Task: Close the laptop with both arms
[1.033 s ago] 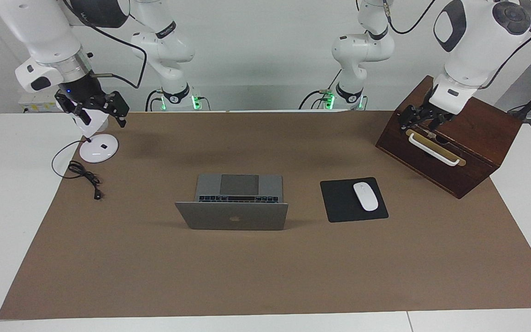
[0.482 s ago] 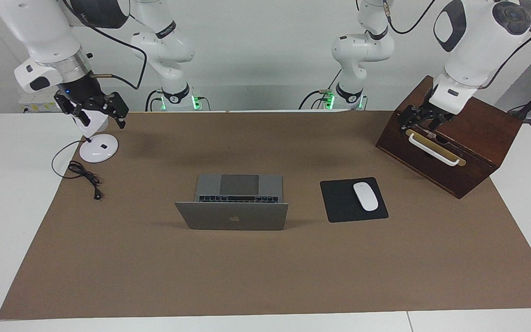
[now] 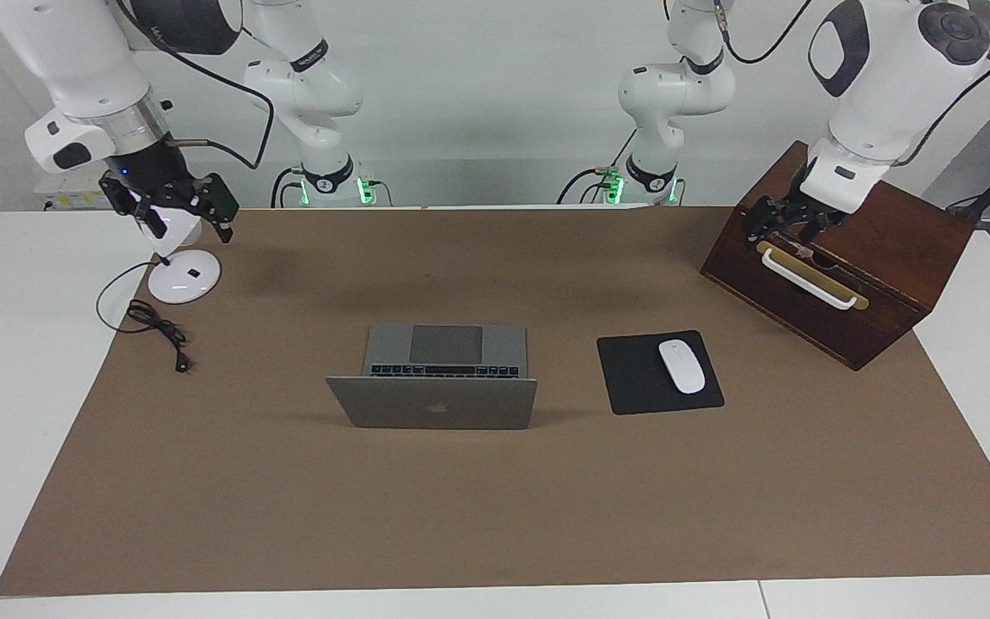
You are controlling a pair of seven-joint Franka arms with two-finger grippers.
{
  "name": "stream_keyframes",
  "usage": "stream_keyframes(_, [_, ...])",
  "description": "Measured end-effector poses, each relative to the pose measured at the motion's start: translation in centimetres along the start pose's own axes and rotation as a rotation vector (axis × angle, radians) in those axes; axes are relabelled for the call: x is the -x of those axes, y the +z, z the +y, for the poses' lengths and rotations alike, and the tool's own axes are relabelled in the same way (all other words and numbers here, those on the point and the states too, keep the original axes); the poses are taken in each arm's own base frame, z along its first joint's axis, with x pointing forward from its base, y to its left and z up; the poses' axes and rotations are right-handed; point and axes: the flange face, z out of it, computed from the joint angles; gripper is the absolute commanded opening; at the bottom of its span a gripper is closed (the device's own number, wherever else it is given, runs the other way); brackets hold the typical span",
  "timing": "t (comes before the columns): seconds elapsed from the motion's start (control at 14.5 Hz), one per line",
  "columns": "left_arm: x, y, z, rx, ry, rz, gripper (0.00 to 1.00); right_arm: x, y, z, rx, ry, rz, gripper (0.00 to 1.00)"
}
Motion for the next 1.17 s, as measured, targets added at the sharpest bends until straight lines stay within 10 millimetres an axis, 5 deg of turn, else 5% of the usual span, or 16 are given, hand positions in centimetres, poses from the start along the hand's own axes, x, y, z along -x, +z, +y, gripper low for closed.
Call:
stream_keyframes(0.34, [0.0, 0.0, 0.0, 0.0, 0.0, 0.001, 1.0, -1.1, 1.1, 0.1, -0.002, 0.002, 0.007, 0.86])
stream_keyframes(0.83, [0.0, 0.0, 0.0, 0.0, -0.001, 0.001, 1.0, -5.9, 3.1, 1.2, -0.008, 0.015, 0.042, 0.58])
stream_keyframes(1.17, [0.0, 0.2, 0.0, -0.001, -0.043, -0.004, 1.0, -8.2, 3.1, 1.0, -0.012, 0.012, 0.069, 0.23])
